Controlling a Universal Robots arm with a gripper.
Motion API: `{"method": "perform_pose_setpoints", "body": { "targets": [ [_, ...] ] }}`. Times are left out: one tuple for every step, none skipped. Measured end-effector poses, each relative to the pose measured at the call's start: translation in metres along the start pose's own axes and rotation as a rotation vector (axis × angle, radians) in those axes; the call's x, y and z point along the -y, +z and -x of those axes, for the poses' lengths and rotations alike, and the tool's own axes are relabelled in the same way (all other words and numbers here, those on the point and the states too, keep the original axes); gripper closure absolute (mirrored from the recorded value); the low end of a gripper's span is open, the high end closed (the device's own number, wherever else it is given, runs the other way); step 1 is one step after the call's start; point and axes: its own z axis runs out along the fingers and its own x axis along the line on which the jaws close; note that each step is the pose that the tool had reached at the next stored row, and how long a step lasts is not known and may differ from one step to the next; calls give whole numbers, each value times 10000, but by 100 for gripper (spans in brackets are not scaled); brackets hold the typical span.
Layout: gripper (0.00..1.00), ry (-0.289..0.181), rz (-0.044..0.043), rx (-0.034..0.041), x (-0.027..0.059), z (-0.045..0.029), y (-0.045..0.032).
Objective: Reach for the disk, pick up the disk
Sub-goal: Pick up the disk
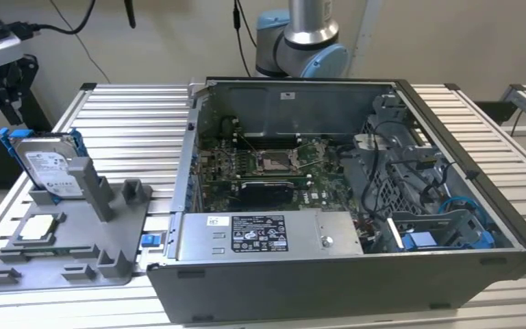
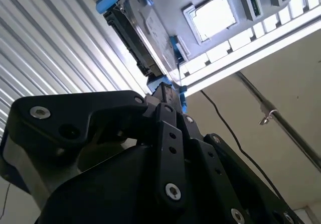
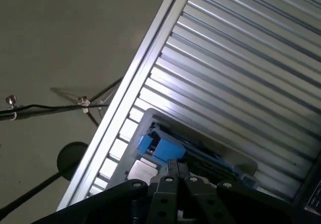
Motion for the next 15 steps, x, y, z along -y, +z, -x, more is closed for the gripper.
{"method": "perform_pose_setpoints", "body": {
  "targets": [
    [100, -99, 0, -4, 0, 0, 0],
    [100, -211, 0, -8, 0, 0, 0],
    [100, -332, 1, -12, 0, 0, 0],
    [100, -459, 0, -17, 0, 0, 0],
    [100, -602, 0, -23, 0, 0, 0],
    [100, -766, 0, -29, 0, 0, 0],
    [100, -923, 0, -35, 0, 0, 0],
    [100, -1082, 0, -41, 0, 0, 0],
    [100, -1265, 0, -48, 0, 0, 0],
    [100, -1442, 0, -55, 0, 0, 0],
    [100, -1619, 0, -61, 0, 0, 0],
    [100, -1799, 0, -69, 1, 0, 0],
    [100, -1986, 0, -76, 1, 0, 0],
    [100, -2164, 1, -82, 1, 0, 0],
    [100, -2339, 0, -89, 1, 0, 0]
  ]
}}
